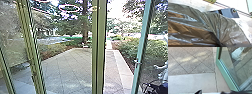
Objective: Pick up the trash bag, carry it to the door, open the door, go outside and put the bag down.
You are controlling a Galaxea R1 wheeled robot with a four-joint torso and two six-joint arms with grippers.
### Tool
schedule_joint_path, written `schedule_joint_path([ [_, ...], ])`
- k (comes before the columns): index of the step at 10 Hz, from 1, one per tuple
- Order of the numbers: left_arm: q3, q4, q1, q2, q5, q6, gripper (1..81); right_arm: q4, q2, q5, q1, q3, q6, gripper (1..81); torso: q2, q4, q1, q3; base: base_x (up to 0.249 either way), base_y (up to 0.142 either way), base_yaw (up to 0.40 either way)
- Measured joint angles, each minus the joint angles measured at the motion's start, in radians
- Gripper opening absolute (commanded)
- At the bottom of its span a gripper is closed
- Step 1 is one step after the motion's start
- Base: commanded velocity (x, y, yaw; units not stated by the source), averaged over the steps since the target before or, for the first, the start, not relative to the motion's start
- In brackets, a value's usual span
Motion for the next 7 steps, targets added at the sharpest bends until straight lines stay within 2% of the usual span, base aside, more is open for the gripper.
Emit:
schedule_joint_path([
  [3,0.000,0.000,0.000,0.002,-0.001,0.003,1.0,0.017,0.064,0.011,-0.193,0.040,-0.004,81.1,0.000,0.000,0.000,0.000,0.000,0.000,0.000],
  [5,0.000,0.000,0.000,0.002,-0.003,0.004,1.0,0.025,0.103,0.070,-0.308,0.062,-0.007,81.1,0.000,0.000,0.000,0.000,0.000,0.000,0.000],
  [7,0.000,0.000,0.000,0.002,-0.003,0.004,1.0,0.014,0.122,0.163,-0.428,0.064,-0.007,81.1,0.000,0.000,0.000,0.000,0.000,0.000,0.000],
])
